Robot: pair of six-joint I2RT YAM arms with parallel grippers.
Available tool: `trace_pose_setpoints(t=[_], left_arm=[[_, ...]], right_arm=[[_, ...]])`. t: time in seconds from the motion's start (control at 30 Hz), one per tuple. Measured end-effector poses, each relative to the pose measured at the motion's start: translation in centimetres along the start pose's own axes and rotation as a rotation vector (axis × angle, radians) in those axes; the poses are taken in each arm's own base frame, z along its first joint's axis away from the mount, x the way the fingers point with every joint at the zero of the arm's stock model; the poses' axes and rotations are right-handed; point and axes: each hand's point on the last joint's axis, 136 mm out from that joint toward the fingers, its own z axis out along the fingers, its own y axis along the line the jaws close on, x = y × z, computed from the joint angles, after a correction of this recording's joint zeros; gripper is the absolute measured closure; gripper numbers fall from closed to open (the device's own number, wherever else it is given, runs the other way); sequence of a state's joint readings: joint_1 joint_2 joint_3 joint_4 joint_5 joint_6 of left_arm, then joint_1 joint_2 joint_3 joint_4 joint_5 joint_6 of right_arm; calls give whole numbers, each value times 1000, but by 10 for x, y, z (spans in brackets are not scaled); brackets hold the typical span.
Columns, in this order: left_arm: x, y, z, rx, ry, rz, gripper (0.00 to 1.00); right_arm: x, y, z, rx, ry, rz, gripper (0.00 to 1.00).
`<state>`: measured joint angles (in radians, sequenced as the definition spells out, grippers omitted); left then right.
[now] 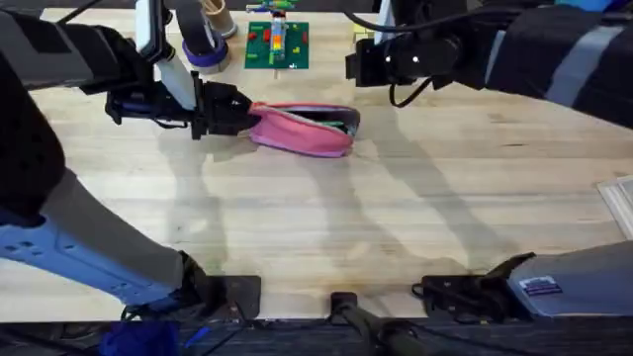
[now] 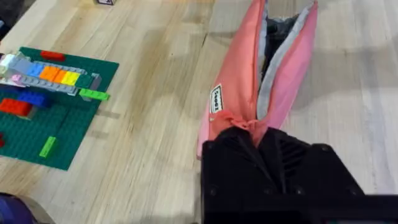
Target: Unzip the bag, pick up the pens from the table one at a time and place them inside, then zip the bag closed.
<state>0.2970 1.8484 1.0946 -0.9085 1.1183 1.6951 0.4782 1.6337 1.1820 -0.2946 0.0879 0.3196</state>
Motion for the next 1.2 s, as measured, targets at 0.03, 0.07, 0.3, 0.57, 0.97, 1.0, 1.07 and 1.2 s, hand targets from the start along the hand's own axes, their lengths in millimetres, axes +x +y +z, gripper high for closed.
trace_pose_setpoints(t=[0.03,0.07,0.3,0.57,0.97,1.0,1.07,1.2], left_arm=[[0,0,0,0,0,0,959],[0,0,0,0,0,-1,959],[0,0,0,0,0,-1,959],[0,-1,0,2,0,-4,959],[-1,-6,-1,17,-3,-40,895],[-2,-7,-1,18,-9,-46,715],[-3,-8,-1,20,-17,-53,411],[-4,-8,-1,21,-22,-60,15]], right_arm=[[-1,0,0,-2,-4,-2,973],[-2,1,0,-5,-6,-2,973],[-6,5,-7,-23,-22,-19,973],[-3,59,-35,-183,-51,-250,973],[21,115,-52,-304,-47,-406,473],[22,117,-53,-308,-47,-409,315],[23,119,-54,-312,-46,-417,60],[25,121,-54,-317,-43,-427,5]])
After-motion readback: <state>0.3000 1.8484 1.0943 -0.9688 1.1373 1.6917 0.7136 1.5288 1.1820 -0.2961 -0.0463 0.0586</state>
